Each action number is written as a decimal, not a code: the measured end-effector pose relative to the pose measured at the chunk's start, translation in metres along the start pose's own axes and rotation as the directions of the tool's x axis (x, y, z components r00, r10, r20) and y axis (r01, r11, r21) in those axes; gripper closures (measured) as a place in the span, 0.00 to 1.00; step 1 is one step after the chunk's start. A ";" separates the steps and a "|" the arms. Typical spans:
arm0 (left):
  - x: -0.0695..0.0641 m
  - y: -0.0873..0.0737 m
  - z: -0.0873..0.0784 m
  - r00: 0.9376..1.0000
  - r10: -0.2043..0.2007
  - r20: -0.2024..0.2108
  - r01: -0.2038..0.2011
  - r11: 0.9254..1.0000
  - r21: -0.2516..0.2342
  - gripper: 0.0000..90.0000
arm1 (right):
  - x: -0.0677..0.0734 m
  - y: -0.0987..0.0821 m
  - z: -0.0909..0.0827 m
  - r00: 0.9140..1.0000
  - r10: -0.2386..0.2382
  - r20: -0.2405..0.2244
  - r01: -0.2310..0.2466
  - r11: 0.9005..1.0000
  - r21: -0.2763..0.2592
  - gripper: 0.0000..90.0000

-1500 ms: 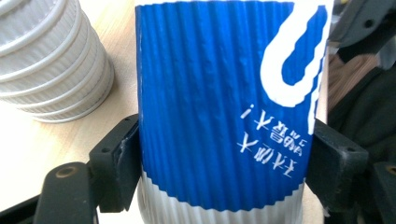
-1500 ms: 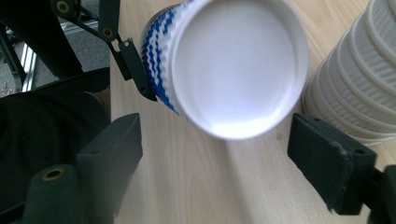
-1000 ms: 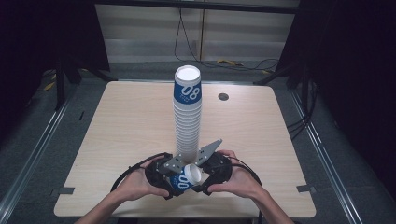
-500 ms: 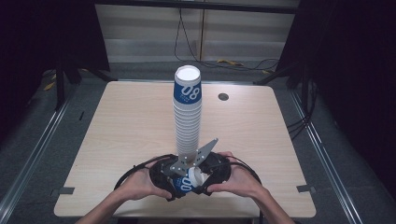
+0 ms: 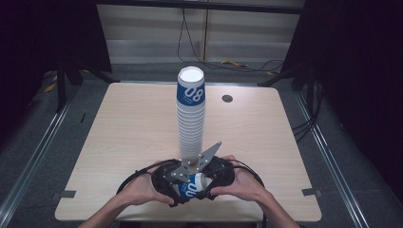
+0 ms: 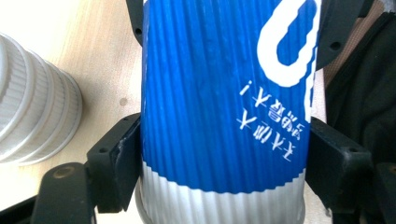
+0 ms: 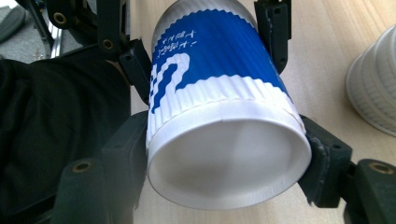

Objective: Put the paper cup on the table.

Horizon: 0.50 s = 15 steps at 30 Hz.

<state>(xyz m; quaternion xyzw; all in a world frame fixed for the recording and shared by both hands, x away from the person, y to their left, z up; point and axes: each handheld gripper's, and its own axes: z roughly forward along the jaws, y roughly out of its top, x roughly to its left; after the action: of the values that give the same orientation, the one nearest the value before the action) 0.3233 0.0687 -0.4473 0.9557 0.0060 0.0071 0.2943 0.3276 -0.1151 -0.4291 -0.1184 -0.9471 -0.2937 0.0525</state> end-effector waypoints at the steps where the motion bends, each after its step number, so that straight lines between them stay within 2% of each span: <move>1: 0.000 0.000 0.000 1.000 0.002 0.000 -0.002 1.000 0.000 0.24 | 0.000 0.000 0.000 1.000 0.000 -0.003 0.000 1.000 0.000 0.32; 6: -0.001 -0.004 -0.002 1.000 -0.012 0.009 0.013 1.000 -0.022 0.23 | -0.001 -0.003 0.000 1.000 0.004 -0.007 -0.004 1.000 -0.010 0.32; 10: 0.000 -0.005 -0.004 1.000 -0.005 0.000 0.005 0.999 -0.042 0.22 | -0.001 -0.003 -0.001 1.000 0.010 -0.008 -0.010 1.000 -0.017 0.32; 12: 0.001 -0.005 -0.007 1.000 -0.018 -0.001 0.018 0.999 -0.048 0.22 | -0.001 -0.003 0.000 1.000 0.008 -0.005 -0.008 1.000 -0.015 0.32; 15: 0.002 -0.005 -0.013 1.000 -0.027 -0.011 0.026 0.996 -0.086 0.22 | -0.002 -0.003 -0.001 1.000 0.009 0.004 -0.009 1.000 -0.027 0.32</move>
<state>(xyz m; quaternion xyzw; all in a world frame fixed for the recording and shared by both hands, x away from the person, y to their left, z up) 0.3246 0.0795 -0.4394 0.9419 0.0200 0.0094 0.3352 0.3288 -0.1182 -0.4307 -0.1241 -0.9427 -0.3057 0.0503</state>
